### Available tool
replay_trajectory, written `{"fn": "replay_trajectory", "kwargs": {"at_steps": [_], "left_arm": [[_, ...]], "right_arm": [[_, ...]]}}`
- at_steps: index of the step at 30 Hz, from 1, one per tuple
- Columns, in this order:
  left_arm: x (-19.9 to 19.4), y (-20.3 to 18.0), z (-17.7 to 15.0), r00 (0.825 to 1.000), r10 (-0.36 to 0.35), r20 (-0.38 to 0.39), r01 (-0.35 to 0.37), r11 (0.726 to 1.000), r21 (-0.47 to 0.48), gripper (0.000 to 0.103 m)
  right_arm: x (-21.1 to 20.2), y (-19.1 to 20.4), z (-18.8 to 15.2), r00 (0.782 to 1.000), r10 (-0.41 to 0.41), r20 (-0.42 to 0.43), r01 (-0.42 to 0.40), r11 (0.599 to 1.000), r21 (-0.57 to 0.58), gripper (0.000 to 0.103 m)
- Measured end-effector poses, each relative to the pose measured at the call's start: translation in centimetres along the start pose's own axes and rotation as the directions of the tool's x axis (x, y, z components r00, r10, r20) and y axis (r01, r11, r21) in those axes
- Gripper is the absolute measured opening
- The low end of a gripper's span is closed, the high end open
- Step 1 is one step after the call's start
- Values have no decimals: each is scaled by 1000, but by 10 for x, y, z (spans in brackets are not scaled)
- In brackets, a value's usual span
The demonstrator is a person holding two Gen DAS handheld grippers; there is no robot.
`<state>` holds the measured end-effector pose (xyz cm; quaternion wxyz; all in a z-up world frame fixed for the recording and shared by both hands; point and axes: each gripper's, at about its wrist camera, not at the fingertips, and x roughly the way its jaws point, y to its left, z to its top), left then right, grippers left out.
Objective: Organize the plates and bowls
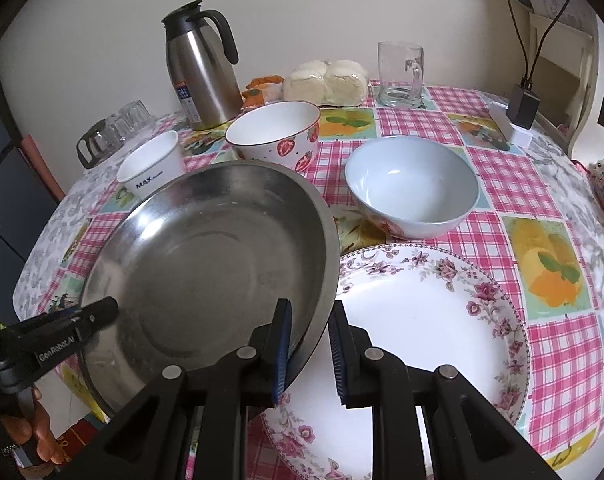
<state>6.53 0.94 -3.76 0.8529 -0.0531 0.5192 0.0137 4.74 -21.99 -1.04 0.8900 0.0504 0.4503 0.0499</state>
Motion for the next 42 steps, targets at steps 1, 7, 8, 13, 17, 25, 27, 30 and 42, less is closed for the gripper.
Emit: {"fn": "replay_trajectory", "kwargs": {"at_steps": [1,7,8,13,17,25,27,30,42], "left_arm": [[1,-1,0,1000,3,0,-3,1000,5,23],[1,-1,1,1000,-2,-3,2,1000,9,24],[1,0,1,1000,-4,-3,4,1000,8,24],[-2,1,3,1000,-5,8,5,1000,4,24],[-4,5,3,1000,3,12,-3,1000,-5,24],[-6,10,4,1000,0,15,0,1000,-20,26],[-6,9,4,1000,0,15,0,1000,-20,27],[-10,11,5,999,5,40,-3,999,-32,41],[-22,15,10,994,47,97,-43,998,-38,76]], "right_arm": [[0,0,0,1000,-1,2,1,1000,1,20],[6,0,2,1000,0,-7,0,1000,-2,20],[7,1,2,1000,-4,-10,3,1000,-5,20],[9,1,3,1000,1,-11,-1,1000,3,20],[11,3,4,1000,6,-17,-6,1000,6,20],[14,7,3,999,10,-32,-10,1000,3,20],[13,5,4,1000,7,-30,-6,1000,17,20],[11,3,5,1000,5,-24,-4,1000,22,20],[-1,1,9,999,-22,48,21,1000,22,68]]}}
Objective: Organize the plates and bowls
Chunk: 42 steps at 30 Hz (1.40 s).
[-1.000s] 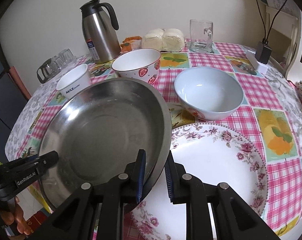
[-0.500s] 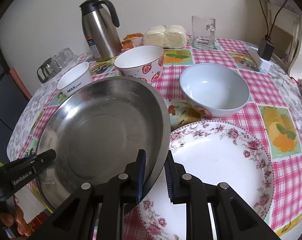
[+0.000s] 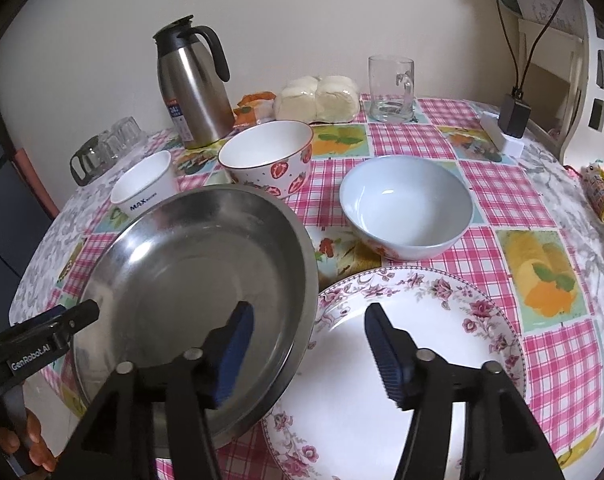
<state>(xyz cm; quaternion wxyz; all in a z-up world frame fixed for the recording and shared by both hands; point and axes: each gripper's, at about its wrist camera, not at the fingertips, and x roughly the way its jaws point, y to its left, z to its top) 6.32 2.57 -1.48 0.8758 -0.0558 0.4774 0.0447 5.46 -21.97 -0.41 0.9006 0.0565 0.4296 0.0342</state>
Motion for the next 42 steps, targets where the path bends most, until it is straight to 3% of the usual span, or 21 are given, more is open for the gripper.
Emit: {"fn": "replay_trajectory", "kwargs": {"at_steps": [2,9,17,21,26,30,35,40,41,42], "left_arm": [[0,-1,0,1000,11,6,-11,1000,9,86],[-6,2,2,997,29,64,-29,1000,-1,98],[-9,-3,2,994,46,100,-49,999,21,101],[-22,-9,4,987,-12,158,8,1000,25,101],[-38,-30,3,970,-126,206,115,991,66,102],[-56,-48,1,937,-254,239,239,967,88,102],[-70,-93,-3,909,-391,147,373,918,135,102],[-79,-149,-20,920,-387,62,364,903,229,102],[-78,-159,-24,924,-379,45,357,902,244,102],[-77,-168,-28,927,-374,28,355,899,257,102]], "right_arm": [[0,1,0,1000,1,9,-1,1000,-7,76],[-2,3,0,999,3,33,-2,1000,-28,102],[-4,2,1,998,-8,58,10,999,-35,103],[-11,-8,4,997,-28,67,29,999,-24,103],[-33,-39,8,988,-63,139,60,998,28,103],[-50,-72,8,982,-81,169,65,993,100,103],[-54,-121,-1,984,-131,125,102,972,210,103],[-45,-161,-17,989,-138,45,117,942,314,103],[-41,-168,-21,991,-131,20,117,935,336,101],[-37,-172,-24,993,-121,5,111,930,351,93]]}}
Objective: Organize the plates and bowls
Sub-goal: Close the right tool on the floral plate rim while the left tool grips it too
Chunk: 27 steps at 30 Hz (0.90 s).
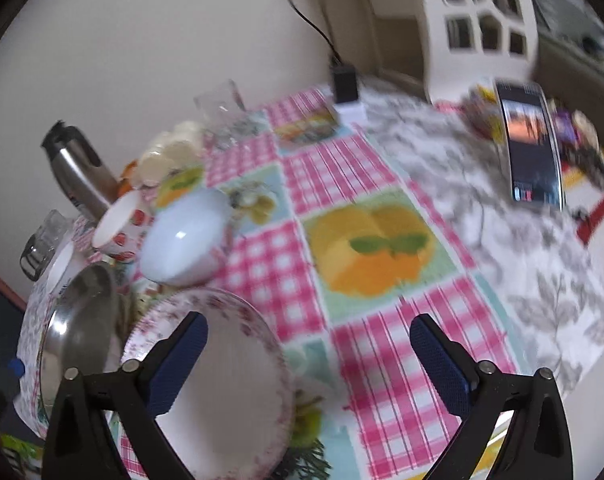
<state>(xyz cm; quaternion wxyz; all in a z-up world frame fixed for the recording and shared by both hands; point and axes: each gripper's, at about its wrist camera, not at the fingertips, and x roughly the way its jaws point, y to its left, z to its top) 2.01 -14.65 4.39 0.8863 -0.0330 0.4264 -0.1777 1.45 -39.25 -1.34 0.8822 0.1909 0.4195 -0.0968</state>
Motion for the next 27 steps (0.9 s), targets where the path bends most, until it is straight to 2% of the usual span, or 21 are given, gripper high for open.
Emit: {"fn": "replay_trajectory", "kwargs": {"at_steps": [2,4,5,6,8,10,12,13,15,17,19,24,27], "left_arm": [[8,-17,-6,1000,-10,-29,11,1000,26,102],[15,-26,-10,999,-7,-51,9,999,37,102],[17,-28,-11,998,-10,-61,12,999,34,102],[20,-30,-12,997,-12,-71,13,1000,27,102],[26,-32,-12,996,-23,-89,24,1000,10,102],[29,-35,-14,995,-36,-97,37,999,11,102],[32,-38,-16,994,-42,-106,44,999,22,102],[34,-39,-17,993,-48,-112,50,999,19,102],[37,-39,-19,990,-61,-125,63,998,13,102],[39,-39,-20,988,-71,-136,72,997,9,102],[39,-39,-20,987,-75,-141,77,997,11,102],[42,-46,-20,980,-97,-173,101,995,19,101],[50,-51,-22,972,-86,-217,92,996,21,97]], "right_arm": [[9,-10,-3,999,20,-39,-18,999,44,78],[14,-16,-7,996,43,-75,-37,997,72,75],[17,-15,-9,995,51,-85,-45,997,70,69],[20,-13,-11,994,57,-96,-51,997,61,62],[23,-7,-13,991,70,-116,-67,997,36,55],[26,0,-17,989,79,-127,-79,997,9,44],[29,5,-20,988,60,-141,-64,998,-23,28],[31,7,-21,988,49,-144,-54,998,-36,26],[31,8,-22,988,66,-141,-72,997,-41,15],[29,6,-19,990,42,-134,-47,998,-33,10],[27,1,-17,992,18,-123,-21,1000,-22,10],[22,-28,-13,993,45,-111,-38,997,72,10],[19,-39,-11,994,31,-102,-21,994,105,10]]}}
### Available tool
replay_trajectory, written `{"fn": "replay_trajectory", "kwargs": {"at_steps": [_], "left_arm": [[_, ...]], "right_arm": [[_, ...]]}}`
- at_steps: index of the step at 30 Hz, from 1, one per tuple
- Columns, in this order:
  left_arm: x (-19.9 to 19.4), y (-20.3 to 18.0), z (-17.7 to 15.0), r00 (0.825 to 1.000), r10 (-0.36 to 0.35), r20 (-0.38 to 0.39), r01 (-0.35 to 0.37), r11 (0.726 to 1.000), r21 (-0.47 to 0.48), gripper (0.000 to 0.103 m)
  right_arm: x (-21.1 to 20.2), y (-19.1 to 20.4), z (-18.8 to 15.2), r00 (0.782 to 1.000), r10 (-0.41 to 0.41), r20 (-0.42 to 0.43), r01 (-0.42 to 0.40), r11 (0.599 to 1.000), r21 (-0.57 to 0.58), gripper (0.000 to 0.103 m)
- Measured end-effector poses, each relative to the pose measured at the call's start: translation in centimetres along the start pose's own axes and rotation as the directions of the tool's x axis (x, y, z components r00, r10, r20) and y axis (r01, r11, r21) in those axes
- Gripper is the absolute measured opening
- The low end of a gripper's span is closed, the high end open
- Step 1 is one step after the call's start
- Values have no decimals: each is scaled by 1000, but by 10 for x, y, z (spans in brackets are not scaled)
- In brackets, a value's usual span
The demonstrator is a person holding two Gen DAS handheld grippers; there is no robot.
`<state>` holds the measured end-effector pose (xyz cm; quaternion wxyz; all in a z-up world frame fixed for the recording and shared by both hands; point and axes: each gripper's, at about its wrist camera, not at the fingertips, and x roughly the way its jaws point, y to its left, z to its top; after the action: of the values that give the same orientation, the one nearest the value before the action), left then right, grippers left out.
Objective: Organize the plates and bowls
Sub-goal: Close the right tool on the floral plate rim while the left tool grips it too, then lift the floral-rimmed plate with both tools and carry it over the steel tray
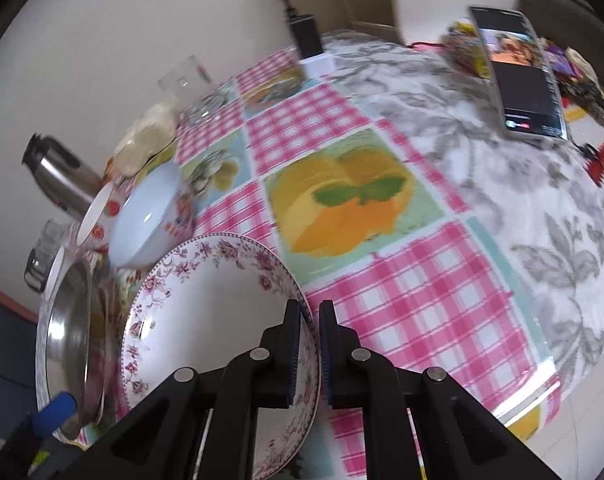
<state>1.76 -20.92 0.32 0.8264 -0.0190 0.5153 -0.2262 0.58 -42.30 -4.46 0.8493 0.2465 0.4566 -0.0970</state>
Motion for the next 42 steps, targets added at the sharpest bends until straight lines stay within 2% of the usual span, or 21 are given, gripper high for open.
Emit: {"fn": "replay_trajectory", "kwargs": {"at_steps": [3,6,11,14,19,26,30,42], "left_arm": [[11,-3,-1,999,0,-44,-1,1000,-7,89],[24,-12,-2,996,44,-74,-42,999,30,85],[45,-3,-5,987,83,-135,-83,997,2,66],[55,5,-7,984,78,-159,-83,996,-24,52],[65,18,-5,986,59,-158,-72,995,-75,41],[69,19,2,992,72,-100,-80,994,-72,38],[75,15,7,992,99,-77,-102,994,-45,38],[83,13,16,995,91,-39,-92,996,-7,36]], "right_arm": [[-2,-8,2,1000,-2,5,2,1000,22,10],[0,-14,4,1000,15,5,-15,999,47,10],[2,-16,5,1000,18,6,-19,999,45,11],[5,-16,5,1000,17,-1,-17,999,40,11],[8,-17,5,1000,23,-5,-23,999,48,13],[14,-16,5,1000,11,-7,-11,999,39,15],[18,-9,4,1000,-15,-2,15,1000,-7,20],[17,-9,5,999,-43,26,43,999,-22,19]]}}
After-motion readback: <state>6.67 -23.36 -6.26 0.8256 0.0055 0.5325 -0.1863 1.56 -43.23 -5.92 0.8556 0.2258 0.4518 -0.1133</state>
